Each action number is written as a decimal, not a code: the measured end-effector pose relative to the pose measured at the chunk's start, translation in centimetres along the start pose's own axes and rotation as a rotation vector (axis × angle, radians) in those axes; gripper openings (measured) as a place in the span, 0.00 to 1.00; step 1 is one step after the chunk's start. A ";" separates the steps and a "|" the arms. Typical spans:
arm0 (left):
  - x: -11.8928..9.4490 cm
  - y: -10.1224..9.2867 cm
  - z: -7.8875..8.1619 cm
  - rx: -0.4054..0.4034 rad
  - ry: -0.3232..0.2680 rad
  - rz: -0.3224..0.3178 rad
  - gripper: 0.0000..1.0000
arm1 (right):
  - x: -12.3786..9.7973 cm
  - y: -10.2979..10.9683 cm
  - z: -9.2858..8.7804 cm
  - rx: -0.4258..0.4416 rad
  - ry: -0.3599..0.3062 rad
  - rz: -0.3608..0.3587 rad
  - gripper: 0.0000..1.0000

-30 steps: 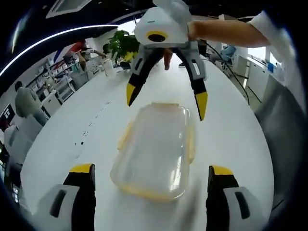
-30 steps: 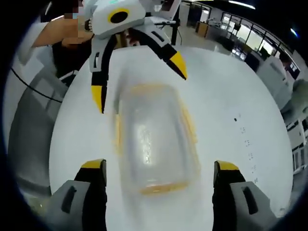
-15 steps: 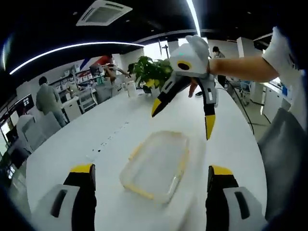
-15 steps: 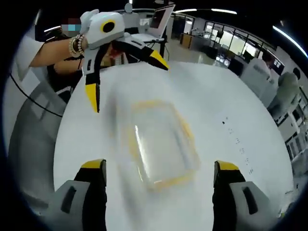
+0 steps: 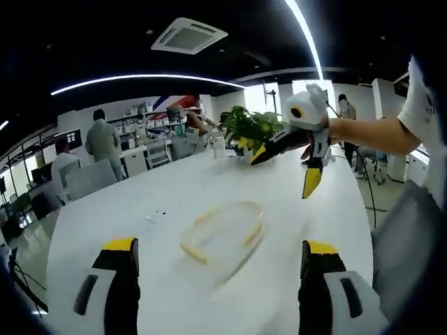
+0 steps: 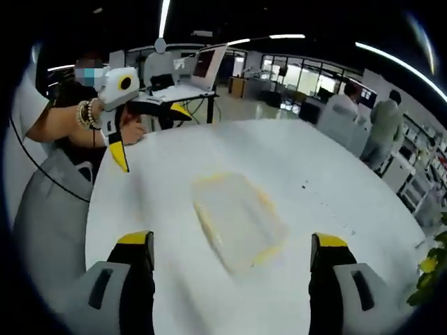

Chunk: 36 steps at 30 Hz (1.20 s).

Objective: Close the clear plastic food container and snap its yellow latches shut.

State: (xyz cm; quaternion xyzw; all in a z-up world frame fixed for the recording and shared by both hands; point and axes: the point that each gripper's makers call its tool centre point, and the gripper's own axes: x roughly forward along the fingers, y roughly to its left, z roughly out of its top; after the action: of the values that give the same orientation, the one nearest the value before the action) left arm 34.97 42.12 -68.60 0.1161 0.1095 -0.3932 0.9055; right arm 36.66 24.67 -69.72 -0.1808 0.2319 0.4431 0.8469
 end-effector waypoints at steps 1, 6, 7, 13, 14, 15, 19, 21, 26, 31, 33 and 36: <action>-0.5 0.0 0.0 -0.016 -0.008 0.011 0.94 | -0.3 0.3 0.0 0.008 -0.011 -0.008 0.90; -3.1 1.1 -0.3 -0.055 -0.023 0.112 0.94 | -2.2 1.8 -0.1 0.070 -0.090 -0.047 0.90; -3.6 1.2 -0.3 -0.063 -0.033 0.127 0.94 | -2.6 2.2 -0.3 0.079 -0.094 -0.054 0.90; -6.9 1.0 -0.5 -0.096 -0.049 0.184 0.93 | -5.5 2.8 0.2 0.131 -0.209 -0.157 0.91; -7.3 0.9 -0.4 -0.100 -0.055 0.195 0.93 | -5.8 3.0 0.2 0.150 -0.223 -0.165 0.91; -7.9 0.8 -0.1 -0.097 -0.081 0.212 0.93 | -6.3 3.4 0.0 0.160 -0.227 -0.166 0.91; -9.1 -0.9 -0.5 -0.115 -0.085 0.211 0.93 | -7.7 4.2 -0.7 0.187 -0.250 -0.204 0.91; -9.6 -1.7 -0.7 -0.112 -0.084 0.212 0.93 | -8.3 4.4 -1.0 0.200 -0.264 -0.227 0.91; -10.7 -3.5 -1.1 -0.107 -0.094 0.207 0.93 | -9.6 5.5 -1.7 0.212 -0.299 -0.288 0.91; -11.9 -4.5 -2.2 -0.122 -0.082 0.214 0.92 | -9.9 6.8 -3.1 0.229 -0.309 -0.324 0.90; -12.4 -4.8 -2.6 -0.130 -0.080 0.224 0.91 | -10.0 7.1 -3.7 0.224 -0.310 -0.351 0.90; -12.9 -5.1 -3.1 -0.128 -0.061 0.229 0.91 | -9.8 7.7 -4.5 0.243 -0.304 -0.359 0.90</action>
State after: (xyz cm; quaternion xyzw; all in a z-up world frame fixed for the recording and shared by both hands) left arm 22.22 48.51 -68.44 0.0576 0.0929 -0.2827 0.9529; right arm 24.35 20.04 -68.78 -0.0476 0.1178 0.2769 0.9525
